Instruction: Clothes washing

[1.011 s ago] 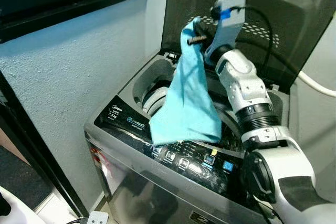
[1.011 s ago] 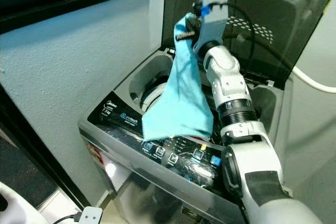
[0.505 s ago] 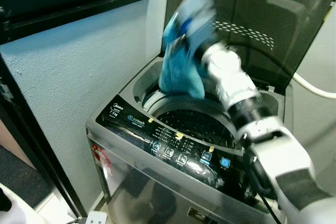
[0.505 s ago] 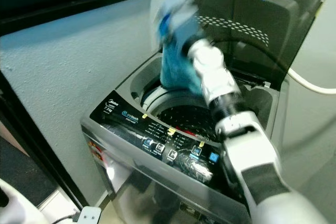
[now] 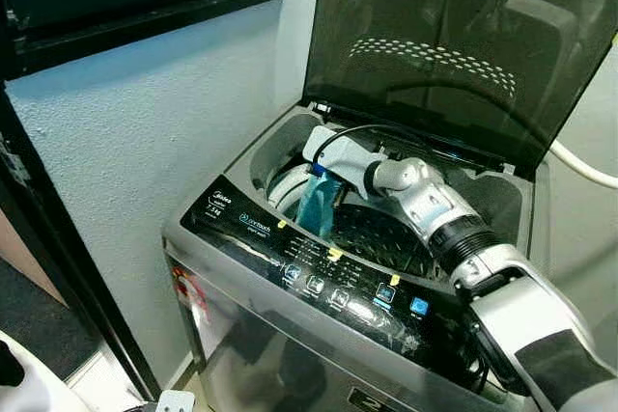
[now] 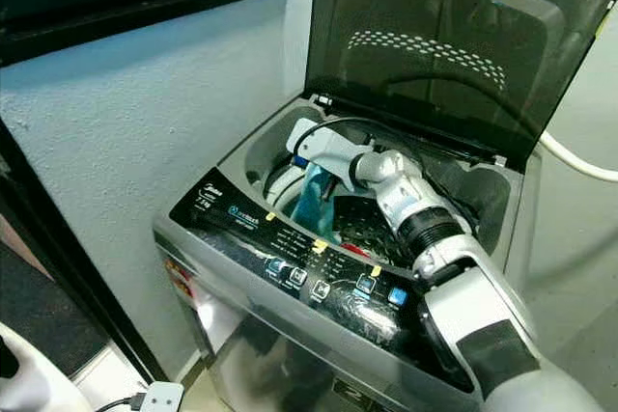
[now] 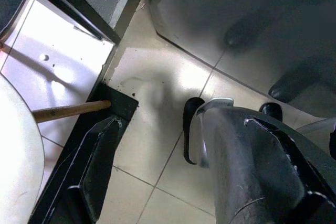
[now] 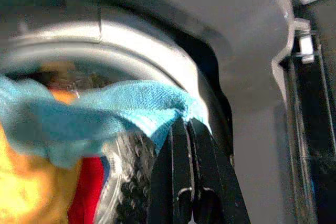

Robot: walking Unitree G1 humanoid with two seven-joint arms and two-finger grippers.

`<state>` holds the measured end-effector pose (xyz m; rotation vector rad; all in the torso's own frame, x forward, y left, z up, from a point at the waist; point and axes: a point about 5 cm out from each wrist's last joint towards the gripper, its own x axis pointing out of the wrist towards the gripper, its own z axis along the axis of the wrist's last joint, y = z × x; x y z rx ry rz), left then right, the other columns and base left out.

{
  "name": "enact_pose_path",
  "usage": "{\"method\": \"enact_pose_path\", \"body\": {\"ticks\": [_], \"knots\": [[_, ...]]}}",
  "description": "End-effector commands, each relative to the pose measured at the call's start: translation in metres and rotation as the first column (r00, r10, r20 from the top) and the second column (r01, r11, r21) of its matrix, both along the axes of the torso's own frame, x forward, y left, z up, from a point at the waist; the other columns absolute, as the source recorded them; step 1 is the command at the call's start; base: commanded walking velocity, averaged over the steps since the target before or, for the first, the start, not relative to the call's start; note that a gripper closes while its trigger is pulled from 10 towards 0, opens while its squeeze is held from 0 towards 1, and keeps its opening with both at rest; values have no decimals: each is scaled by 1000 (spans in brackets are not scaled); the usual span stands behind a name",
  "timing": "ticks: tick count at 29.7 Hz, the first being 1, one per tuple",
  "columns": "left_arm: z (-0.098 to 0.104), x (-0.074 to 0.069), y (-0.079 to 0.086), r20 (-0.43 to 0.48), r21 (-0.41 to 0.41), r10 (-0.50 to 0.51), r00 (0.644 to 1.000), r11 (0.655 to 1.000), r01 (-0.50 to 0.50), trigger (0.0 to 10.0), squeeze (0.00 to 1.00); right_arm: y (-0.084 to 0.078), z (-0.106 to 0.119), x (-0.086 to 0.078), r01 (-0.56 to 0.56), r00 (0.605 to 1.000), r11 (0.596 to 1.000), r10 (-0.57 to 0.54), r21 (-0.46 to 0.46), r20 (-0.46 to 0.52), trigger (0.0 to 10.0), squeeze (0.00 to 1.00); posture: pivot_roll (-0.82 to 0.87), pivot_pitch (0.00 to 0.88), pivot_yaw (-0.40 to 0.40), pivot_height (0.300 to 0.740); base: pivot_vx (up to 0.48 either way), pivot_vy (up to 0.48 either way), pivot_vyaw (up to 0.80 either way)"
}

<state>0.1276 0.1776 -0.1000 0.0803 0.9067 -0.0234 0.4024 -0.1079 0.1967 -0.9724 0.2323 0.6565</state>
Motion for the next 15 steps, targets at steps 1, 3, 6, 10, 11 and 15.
{"method": "enact_pose_path", "body": {"ticks": [1, 3, 6, 10, 11, 15], "knots": [[-9, -21, -7, -96, -23, -5, 995, 1000, 2, 10000, 0, -13, -2, 2, 34, 999, 989, -33, -147, 7, 10000, 0, 184, 0, -92, 740, 0, 0, 0], [-9, -21, -7, -94, -24, -1, 996, 1000, -1, 10000, 0, -28, -9, -1, 23, 999, 952, -35, -305, -33, 10000, 0, 187, 0, -94, 740, 0, 0, 0], [-9, -21, -6, -94, -24, 0, 996, 1000, -2, 10000, 0, -32, -12, -3, 4, 998, 935, -28, -354, -60, 10000, 0, 187, 0, -94, 740, 0, 0, 0], [-9, -21, -7, -95, -24, -1, 995, 1000, -2, 10000, 0, -46, -24, -11, -74, 986, 888, -1, -454, -164, 10000, 0, 185, 0, -91, 740, 0, 0, 0], [-9, -21, -7, -95, -24, -1, 995, 1000, -2, 10000, 0, -46, -24, -11, -74, 986, 888, -1, -454, -164, 10000, 0, 185, 0, -91, 740, 0, 0, 0], [-9, -21, -7, -98, -24, -2, 995, 1000, 0, 10000, 0, -54, -27, -12, -62, 985, 879, -23, -473, -172, 10000, 0, 182, 0, -87, 740, 0, 0, 0]]}}
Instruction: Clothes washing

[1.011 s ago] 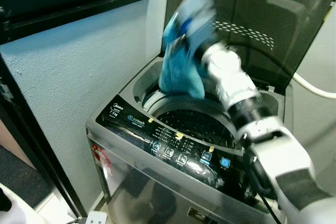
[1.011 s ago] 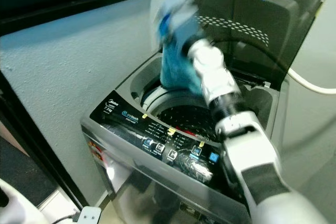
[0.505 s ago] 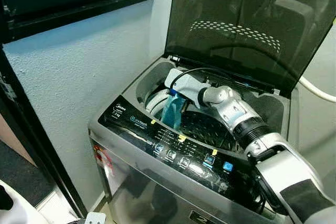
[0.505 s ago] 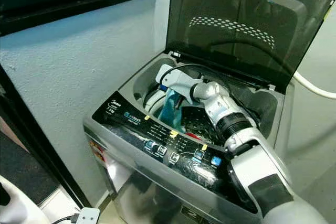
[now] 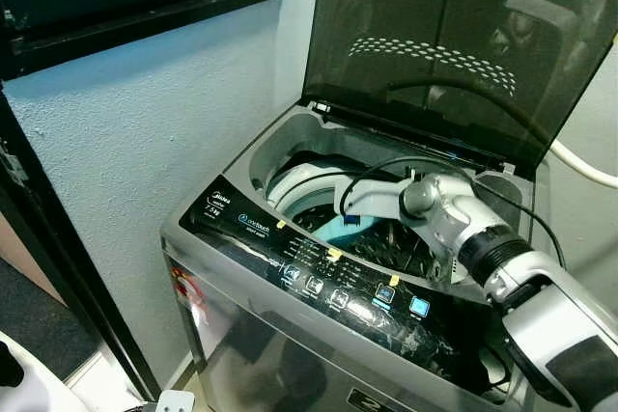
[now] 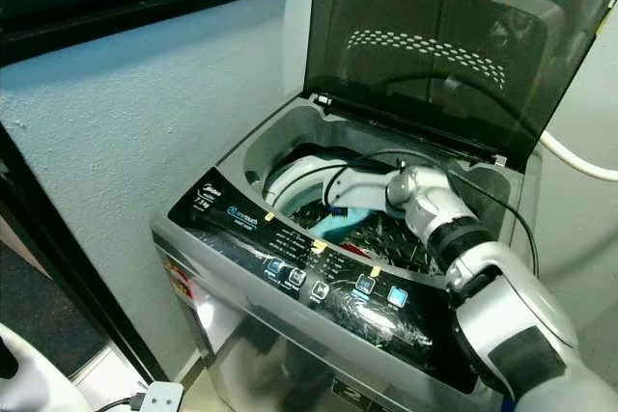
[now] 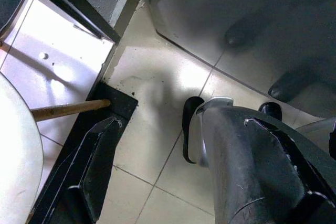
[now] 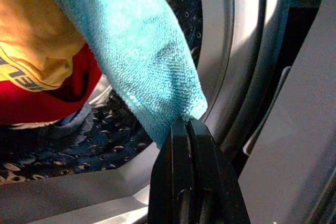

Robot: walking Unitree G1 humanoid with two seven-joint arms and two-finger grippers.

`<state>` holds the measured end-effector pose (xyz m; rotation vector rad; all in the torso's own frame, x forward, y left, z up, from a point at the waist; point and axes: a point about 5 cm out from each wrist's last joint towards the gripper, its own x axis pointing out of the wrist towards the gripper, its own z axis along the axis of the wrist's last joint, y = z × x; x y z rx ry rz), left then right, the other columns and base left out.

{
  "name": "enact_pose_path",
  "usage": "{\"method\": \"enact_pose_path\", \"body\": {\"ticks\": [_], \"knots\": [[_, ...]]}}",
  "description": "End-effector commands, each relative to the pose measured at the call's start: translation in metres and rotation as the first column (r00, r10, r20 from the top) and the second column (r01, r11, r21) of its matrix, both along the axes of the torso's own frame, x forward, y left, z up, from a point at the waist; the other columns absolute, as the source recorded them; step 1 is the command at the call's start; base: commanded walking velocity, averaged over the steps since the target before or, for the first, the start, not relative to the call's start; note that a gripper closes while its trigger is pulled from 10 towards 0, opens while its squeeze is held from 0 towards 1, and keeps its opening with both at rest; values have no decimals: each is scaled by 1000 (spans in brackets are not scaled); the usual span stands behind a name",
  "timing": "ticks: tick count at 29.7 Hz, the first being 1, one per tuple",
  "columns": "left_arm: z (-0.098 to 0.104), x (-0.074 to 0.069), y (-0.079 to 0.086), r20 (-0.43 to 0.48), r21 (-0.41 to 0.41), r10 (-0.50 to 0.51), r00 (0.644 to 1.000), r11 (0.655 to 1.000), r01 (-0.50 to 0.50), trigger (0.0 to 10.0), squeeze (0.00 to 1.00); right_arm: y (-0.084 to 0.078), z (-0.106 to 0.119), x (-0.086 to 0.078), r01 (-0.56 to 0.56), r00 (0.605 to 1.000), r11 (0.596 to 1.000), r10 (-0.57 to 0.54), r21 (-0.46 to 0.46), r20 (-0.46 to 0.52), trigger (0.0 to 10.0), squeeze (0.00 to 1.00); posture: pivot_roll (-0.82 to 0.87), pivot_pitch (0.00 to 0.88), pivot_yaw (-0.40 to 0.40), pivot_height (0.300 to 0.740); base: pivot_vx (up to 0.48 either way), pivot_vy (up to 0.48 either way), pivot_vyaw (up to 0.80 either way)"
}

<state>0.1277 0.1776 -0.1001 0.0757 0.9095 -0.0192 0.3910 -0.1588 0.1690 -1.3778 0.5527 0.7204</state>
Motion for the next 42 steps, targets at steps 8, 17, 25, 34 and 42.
{"method": "enact_pose_path", "body": {"ticks": [8, 17, 25, 34, 42], "knots": [[-10, -25, -1, -119, -13, -10, 993, 1000, 8, 10000, 0, -4, -2, -1, 17, 1000, 1000, -17, 2, -10, 10000, 0, 179, 0, -76, 740, 0, 0, 0], [-11, -32, 1, -143, -9, -6, 990, 1000, 5, 10000, 0, 2, 2, 0, 31, 999, 998, -31, 49, 12, 10000, 1000, 178, 0, -78, 740, 0, 0, 0], [-12, -32, -3, -155, -12, -6, 988, 1000, 4, 10000, 0, 6, 9, 1, 10, 1000, 992, -12, 128, 17, 10000, 1000, 176, 0, -80, 740, 0, 0, 0], [-12, -29, 2, -164, -6, 21, 986, 1000, -22, 10000, 0, 45, 57, -14, -201, 966, 538, 248, 819, 74, 10000, 0, 170, 0, -81, 740, 0, 0, 0], [-11, -28, 9, -170, 1, 21, 985, 1000, -22, 10000, 0, 48, 94, -38, -172, 890, -163, 398, 972, 224, 10000, 0, 167, 0, -67, 740, -147, 0, 0]]}}
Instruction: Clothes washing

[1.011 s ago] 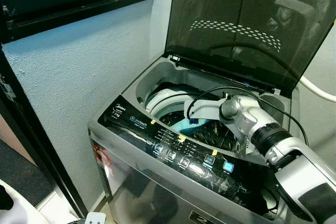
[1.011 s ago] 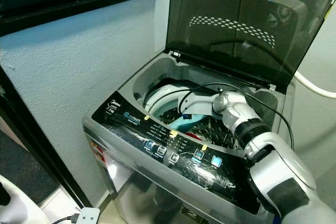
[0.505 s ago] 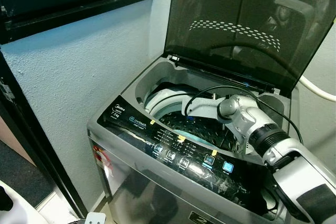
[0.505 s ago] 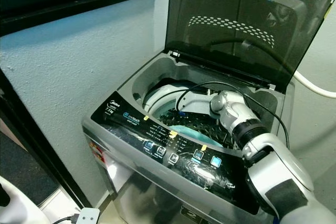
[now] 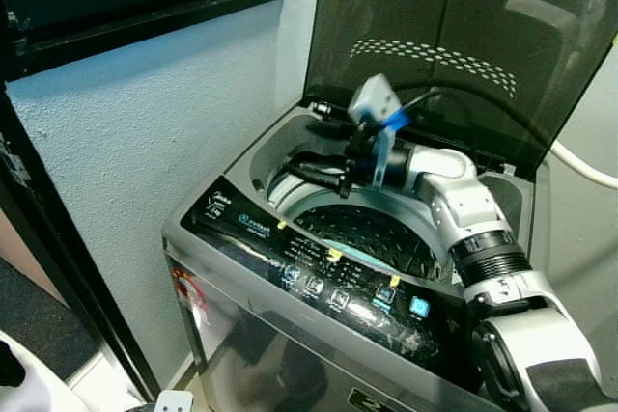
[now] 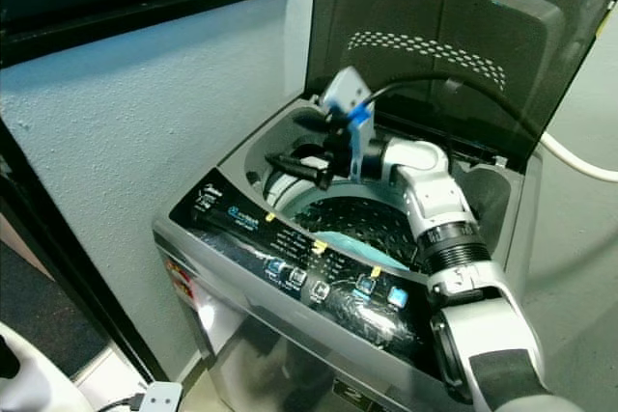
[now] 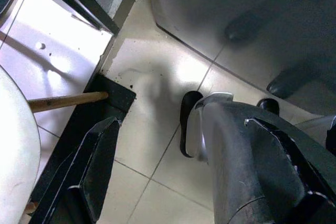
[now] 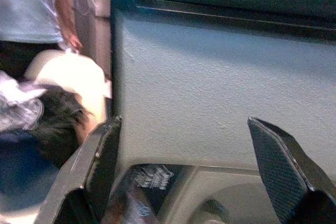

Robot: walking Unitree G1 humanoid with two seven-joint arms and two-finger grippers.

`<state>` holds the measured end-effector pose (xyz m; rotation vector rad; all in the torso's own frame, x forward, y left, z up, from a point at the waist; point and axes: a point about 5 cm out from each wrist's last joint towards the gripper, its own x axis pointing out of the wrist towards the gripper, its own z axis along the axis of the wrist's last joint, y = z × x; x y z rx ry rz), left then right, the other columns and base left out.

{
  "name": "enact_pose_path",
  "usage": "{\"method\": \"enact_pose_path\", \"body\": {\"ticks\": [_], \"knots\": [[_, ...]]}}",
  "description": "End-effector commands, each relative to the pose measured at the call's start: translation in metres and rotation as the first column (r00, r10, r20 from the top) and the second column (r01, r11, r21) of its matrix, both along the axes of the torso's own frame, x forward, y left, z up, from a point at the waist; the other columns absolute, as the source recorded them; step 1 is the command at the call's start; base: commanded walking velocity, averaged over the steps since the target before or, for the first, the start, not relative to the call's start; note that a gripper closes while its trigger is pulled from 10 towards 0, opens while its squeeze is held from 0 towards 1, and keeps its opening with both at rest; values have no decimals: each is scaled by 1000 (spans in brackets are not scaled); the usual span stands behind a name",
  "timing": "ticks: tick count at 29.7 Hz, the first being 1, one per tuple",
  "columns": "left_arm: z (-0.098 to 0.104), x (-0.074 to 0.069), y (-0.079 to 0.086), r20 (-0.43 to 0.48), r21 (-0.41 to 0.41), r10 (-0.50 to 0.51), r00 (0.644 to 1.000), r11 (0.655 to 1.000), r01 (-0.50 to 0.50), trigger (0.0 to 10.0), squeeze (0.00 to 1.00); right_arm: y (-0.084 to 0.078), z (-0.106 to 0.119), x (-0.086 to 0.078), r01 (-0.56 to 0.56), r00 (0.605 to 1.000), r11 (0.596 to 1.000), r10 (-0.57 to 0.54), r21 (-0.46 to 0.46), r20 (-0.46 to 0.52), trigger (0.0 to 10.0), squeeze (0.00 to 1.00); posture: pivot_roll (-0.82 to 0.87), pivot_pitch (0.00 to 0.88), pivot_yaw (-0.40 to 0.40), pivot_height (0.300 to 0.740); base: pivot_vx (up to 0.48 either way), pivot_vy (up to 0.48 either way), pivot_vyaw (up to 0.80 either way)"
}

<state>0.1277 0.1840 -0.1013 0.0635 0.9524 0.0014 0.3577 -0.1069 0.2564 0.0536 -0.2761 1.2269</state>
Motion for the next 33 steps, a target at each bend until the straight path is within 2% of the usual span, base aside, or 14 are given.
{"method": "enact_pose_path", "body": {"ticks": [1, 2, 7, 10, 14, 20, 22, 23, 24, 26, 28, 30, 31, 33], "knots": [[-10, -28, 2, -128, -2, -3, 992, 1000, 3, 10000, 0, -4, 7, -5, -43, 999, 993, 43, 107, 2, 10000, 0, 167, 0, -67, 740, -349, 0, 0], [-10, -28, 4, -129, 2, -2, 992, 1000, 2, 10000, 0, -2, 7, -9, -70, 998, 987, 69, 147, 7, 10000, 0, 168, 0, -66, 740, -386, 0, 0], [-10, -30, 5, -133, 5, -3, 991, 1000, 3, 10000, 0, 0, 6, -12, -91, 996, 982, 90, 168, 13, 10000, 0, 169, 0, -63, 740, -388, 0, 0], [-11, -34, 7, -144, 12, -5, 990, 1000, 7, 10000, 0, 4, 3, -20, -152, 988, 969, 151, 196, 23, 10000, 0, 170, 0, -61, 740, -395, 0, 0], [-11, -36, 7, -152, 16, -7, 988, 1000, 10, 10000, 0, 9, -4, -25, -184, 983, 964, 185, 190, 12, 10000, 0, 172, 0, -60, 740, -397, 0, 0], [-12, -35, 5, -155, 13, -11, 988, 1000, 13, 10000, 0, 11, -9, -26, -172, 984, 970, 176, 174, -10, 10000, 0, 170, 0, -58, 740, -394, 0, 0], [-12, -35, 4, -155, 12, -12, 988, 1000, 14, 10000, 0, 12, -16, -26, -167, 985, 976, 173, 138, -28, 10000, 0, 166, 0, -58, 740, -390, 0, 0], [-12, -34, 3, -156, 11, -14, 988, 1000, 16, 10000, 0, 14, -29, -28, -169, 983, 984, 172, 59, -63, 10000, 0, 166, 0, -58, 740, -382, 0, 0], [-12, -34, 3, -156, 11, -14, 988, 1000, 16, 10000, 0, 14, -29, -28, -169, 983, 984, 172, 59, -63, 10000, 0, 166, 0, -58, 740, -382, 0, 0], [-12, -34, 3, -155, 11, -16, 988, 1000, 18, 10000, 0, 16, -45, -31, -182, 980, 983, 180, -19, -82, 10000, 0, 166, 0, -58, 740, -375, 0, 0], [-12, -34, 3, -155, 11, -16, 988, 1000, 18, 10000, 0, 16, -45, -31, -182, 980, 983, 180, -19, -82, 10000, 0, 166, 0, -58, 740, -375, 0, 0], [-12, -33, 2, -153, 10, -18, 988, 1000, 19, 10000, 0, 15, -63, -40, -230, 966, 970, 219, -75, -136, 10000, 0, 165, 0, -60, 740, -343, 0, 0], [-11, -33, 2, -152, 10, -19, 988, 1000, 20, 10000, 0, 13, -77, -46, -257, 956, 957, 232, -135, -179, 10000, 0, 165, 0, -60, 740, -319, 0, 0], [-11, -33, 2, -152, 10, -19, 988, 1000, 20, 10000, 0, 13, -77, -46, -257, 956, 957, 232, -135, -179, 10000, 0, 165, 0, -60, 740, -319, 0, 0]]}}
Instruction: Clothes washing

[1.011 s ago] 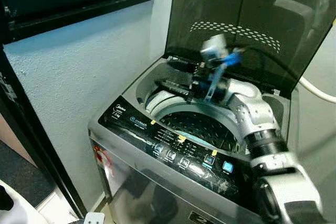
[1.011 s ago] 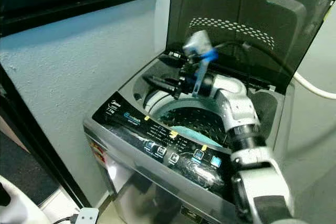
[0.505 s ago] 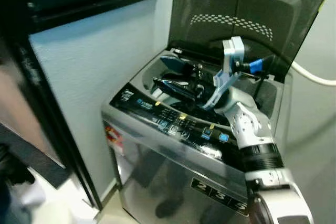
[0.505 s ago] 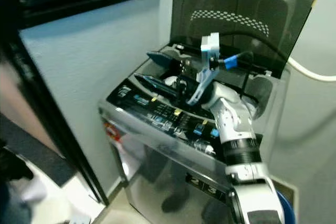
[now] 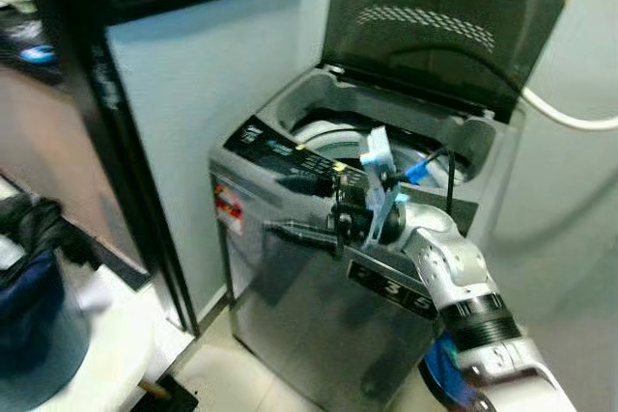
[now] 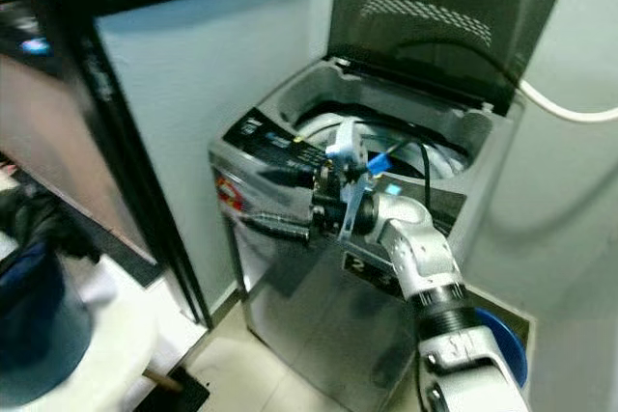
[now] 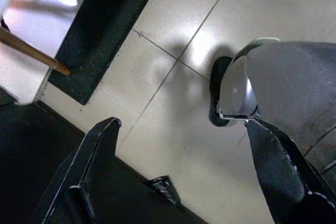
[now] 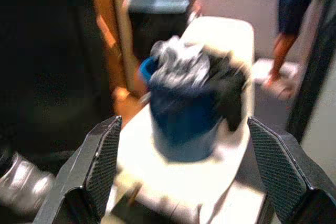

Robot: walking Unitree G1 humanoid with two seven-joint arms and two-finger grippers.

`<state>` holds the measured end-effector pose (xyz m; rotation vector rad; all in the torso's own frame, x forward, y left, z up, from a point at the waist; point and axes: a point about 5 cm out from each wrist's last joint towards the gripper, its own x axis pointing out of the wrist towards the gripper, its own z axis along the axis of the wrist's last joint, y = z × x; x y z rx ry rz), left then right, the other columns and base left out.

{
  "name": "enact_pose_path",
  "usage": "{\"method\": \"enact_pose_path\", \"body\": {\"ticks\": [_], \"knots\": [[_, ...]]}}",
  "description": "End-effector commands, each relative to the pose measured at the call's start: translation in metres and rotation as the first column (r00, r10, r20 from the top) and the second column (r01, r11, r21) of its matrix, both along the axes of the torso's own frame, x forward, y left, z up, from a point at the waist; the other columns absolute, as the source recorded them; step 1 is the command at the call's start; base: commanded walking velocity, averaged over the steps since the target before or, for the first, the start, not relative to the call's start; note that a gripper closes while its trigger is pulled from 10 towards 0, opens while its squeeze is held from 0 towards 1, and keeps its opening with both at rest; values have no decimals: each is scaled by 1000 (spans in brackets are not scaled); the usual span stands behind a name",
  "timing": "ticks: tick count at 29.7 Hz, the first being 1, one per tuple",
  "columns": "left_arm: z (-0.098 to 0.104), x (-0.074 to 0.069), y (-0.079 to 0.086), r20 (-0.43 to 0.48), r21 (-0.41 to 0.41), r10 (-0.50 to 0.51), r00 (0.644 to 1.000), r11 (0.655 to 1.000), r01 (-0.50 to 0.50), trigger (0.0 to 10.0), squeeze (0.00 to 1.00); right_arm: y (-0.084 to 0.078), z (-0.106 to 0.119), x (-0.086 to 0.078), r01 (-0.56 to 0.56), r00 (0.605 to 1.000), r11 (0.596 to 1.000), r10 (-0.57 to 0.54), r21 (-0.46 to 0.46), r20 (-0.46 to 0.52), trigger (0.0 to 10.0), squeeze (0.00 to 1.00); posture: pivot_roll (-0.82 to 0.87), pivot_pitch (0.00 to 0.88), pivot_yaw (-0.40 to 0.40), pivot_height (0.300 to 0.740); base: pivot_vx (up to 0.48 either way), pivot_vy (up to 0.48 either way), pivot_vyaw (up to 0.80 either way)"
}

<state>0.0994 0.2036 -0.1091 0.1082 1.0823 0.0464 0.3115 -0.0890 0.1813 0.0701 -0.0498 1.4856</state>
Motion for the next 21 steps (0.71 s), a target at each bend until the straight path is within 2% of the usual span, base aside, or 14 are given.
{"method": "enact_pose_path", "body": {"ticks": [1, 2, 5, 7, 8, 10, 11, 12, 13, 15, 17, 18, 20, 21], "knots": [[-4, -4, -18, -23, -51, -39, 999, 998, 38, 10000, 0, -6, -12, -4, -12, 1000, 997, 10, -73, -22, 10000, 0, 165, 0, -60, 740, -319, 0, 0], [-4, -4, -18, -23, -51, -39, 999, 998, 38, 10000, 0, -6, -12, -4, -12, 1000, 997, 10, -73, -22, 10000, 0, 165, 0, -60, 740, -319, 0, 0], [-4, -4, -18, -21, -52, -38, 999, 998, 37, 10000, 0, -16, -46, -14, -35, 992, 981, 12, -192, -124, 10000, 0, 165, 0, -60, 740, -287, 0, 0], [-4, -4, -18, -21, -52, -38, 999, 998, 37, 10000, 0, -16, -46, -14, -35, 992, 981, 12, -192, -124, 10000, 0, 165, 0, -60, 740, -285, 0, 0], [-4, -4, -19, -20, -53, -39, 999, 998, 38, 10000, 0, -21, -63, -19, -39, 985, 966, -6, -254, -173, 10000, 0, 165, 0, -60, 740, -285, 0, 0], [-4, -4, -19, -19, -54, -40, 999, 998, 39, 10000, 0, -33, -107, -28, -24, 969, 897, -88, -442, -230, 10000, 0, 165, 0, -60, 740, -126, 0, 0], [-4, -4, -19, -19, -54, -40, 999, 998, 39, 10000, 0, -33, -107, -28, -24, 969, 897, -88, -442, -230, 10000, 0, 165, 0, -60, 740, 0, 0, 0], [-4, -4, -19, -18, -53, -41, 999, 998, 40, 10000, 0, -39, -132, -33, -1, 955, 843, -158, -537, -250, 10000, 0, 165, 0, -60, 740, 0, 0, 0], [-4, -4, -19, -18, -53, -41, 999, 998, 40, 10000, 0, -39, -132, -33, -1, 955, 843, -158, -537, -250, 10000, 0, 165, 0, -60, 740, 0, 0, 0], [-3, -3, -19, -15, -51, -39, 999, 998, 38, 10000, 0, -49, -168, -41, 90, 919, 731, -323, -676, -227, 10000, 0, 151, 0, -59, 740, 0, 0, 0], [-3, -3, -19, -15, -51, -39, 999, 998, 38, 10000, 0, -49, -168, -41, 90, 919, 731, -323, -676, -227, 10000, 0, 151, 0, -59, 740, 0, 0, 0], [-3, -3, -19, -13, -51, -38, 999, 998, 38, 10000, 0, -52, -178, -43, 139, 892, 699, -396, -701, -218, 10000, 0, 151, 0, -59, 740, 0, 0, 0], [-3, -3, -19, -13, -51, -38, 999, 998, 38, 10000, 0, -52, -178, -43, 139, 892, 699, -396, -701, -218, 10000, 0, 151, 0, -59, 740, 0, 0, 0], [-3, -2, -19, -14, -50, -38, 999, 998, 37, 10000, 0, -56, -192, -48, 207, 838, 641, -506, -739, -205, 10000, 0, 151, 0, -64, 740, 0, 0, 0]]}}
